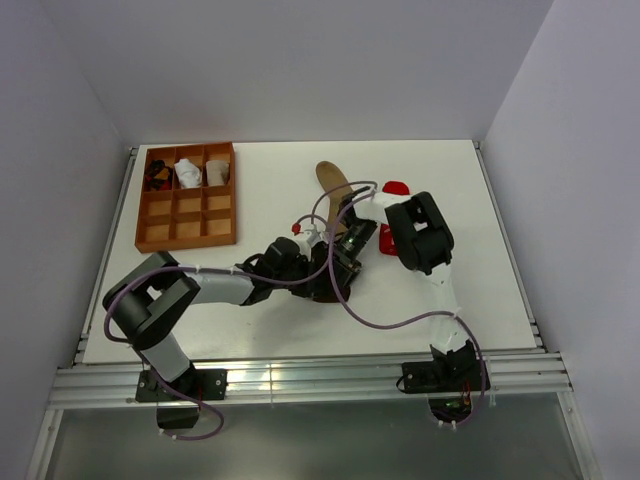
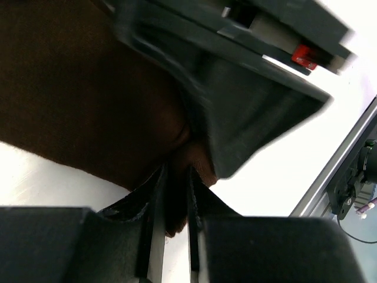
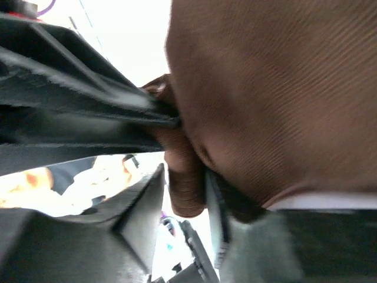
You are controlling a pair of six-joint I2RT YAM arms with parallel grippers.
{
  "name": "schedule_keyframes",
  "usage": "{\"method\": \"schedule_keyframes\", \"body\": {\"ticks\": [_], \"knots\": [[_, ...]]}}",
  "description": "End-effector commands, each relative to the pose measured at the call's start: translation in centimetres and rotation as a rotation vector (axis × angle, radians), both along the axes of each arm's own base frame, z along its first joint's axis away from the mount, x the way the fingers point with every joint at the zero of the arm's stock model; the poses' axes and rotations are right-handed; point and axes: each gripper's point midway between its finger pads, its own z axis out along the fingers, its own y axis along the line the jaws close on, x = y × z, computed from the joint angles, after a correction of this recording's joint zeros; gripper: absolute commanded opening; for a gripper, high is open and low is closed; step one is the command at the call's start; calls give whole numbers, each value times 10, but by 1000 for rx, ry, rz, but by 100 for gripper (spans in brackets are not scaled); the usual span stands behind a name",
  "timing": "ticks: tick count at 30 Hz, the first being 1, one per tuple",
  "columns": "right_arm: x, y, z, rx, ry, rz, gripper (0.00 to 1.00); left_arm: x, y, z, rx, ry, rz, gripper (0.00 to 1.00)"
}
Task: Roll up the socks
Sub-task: Roll the sock at the center of the board.
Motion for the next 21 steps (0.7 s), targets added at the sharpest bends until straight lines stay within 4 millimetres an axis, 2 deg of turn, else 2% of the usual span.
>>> {"method": "schedule_keyframes", "body": {"ticks": [1,4,7,8,11,13,14,15,16,17,18,19,21], "knots": [[31,-4,-7,-3,-267,12,46,-18,21,-38,147,114,5,2],[41,-1,13,48,-333,-28,52,-20,18,-40,150,141,-3,0],[49,-2,31,69,-350,-82,54,-21,17,-39,141,152,2,0],[57,-6,39,78,-371,-118,54,-20,17,-40,146,154,4,0],[71,-15,47,103,-426,-183,54,-23,17,-44,150,174,-2,0],[78,-29,58,106,-483,-239,53,-27,18,-49,145,200,-10,0],[87,-33,59,107,-539,-254,53,-29,19,-50,143,208,-13,0],[86,-42,55,95,-554,-270,52,-31,19,-52,134,232,-16,0],[89,-46,67,104,-624,-271,51,-33,20,-54,126,250,-21,0],[97,-51,66,95,-707,-262,51,-33,22,-55,127,265,-18,0],[90,-57,61,80,-732,-254,52,-31,25,-59,130,282,-6,0],[90,-59,74,91,-810,-249,52,-36,25,-58,114,310,-25,0],[88,-65,71,90,-909,-212,53,-36,30,-62,113,352,-24,0]]}}
